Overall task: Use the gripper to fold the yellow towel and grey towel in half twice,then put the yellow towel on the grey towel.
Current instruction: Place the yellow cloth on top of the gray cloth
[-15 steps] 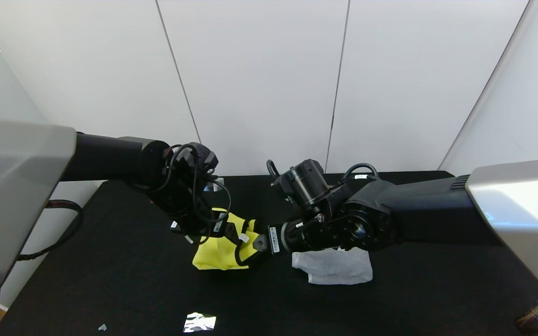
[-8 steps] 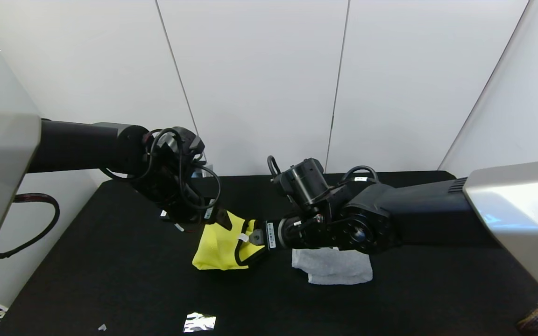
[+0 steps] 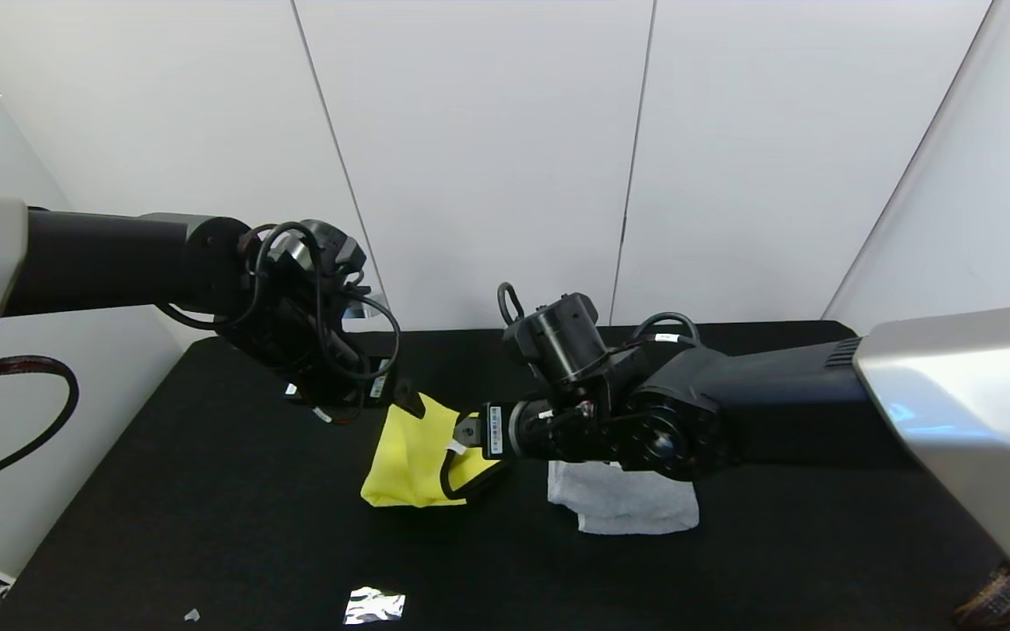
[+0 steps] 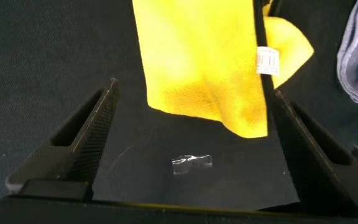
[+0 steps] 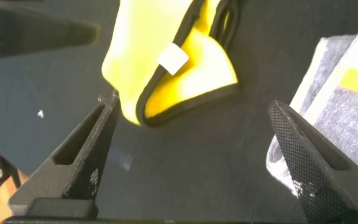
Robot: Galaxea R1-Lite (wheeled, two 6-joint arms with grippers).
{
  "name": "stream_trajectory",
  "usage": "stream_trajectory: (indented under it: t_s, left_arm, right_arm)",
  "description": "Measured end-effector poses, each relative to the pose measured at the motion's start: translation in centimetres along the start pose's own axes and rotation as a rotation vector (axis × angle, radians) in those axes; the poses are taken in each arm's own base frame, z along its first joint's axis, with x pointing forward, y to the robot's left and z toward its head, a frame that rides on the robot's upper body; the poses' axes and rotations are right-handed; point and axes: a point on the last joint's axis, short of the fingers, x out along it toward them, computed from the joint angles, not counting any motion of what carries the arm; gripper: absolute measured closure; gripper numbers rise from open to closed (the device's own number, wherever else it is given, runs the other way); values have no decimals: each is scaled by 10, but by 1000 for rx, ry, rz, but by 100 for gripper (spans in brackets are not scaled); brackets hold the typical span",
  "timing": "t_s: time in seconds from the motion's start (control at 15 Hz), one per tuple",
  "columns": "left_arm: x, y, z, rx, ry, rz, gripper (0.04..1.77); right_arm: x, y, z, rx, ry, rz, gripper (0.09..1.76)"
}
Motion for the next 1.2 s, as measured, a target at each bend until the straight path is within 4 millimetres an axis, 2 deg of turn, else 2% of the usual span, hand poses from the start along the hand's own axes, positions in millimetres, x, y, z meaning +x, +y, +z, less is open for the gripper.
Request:
stream_trajectory:
  t_s: [0.47, 1.2]
  left_arm:
    - [-12, 2, 0, -5, -28, -3, 9]
    - [-15, 3, 1, -8, -34, -3, 9]
  right_arm:
    - [30, 9, -3, -9, -18, -53, 14]
    - [74, 34, -41, -61, 22, -25, 14]
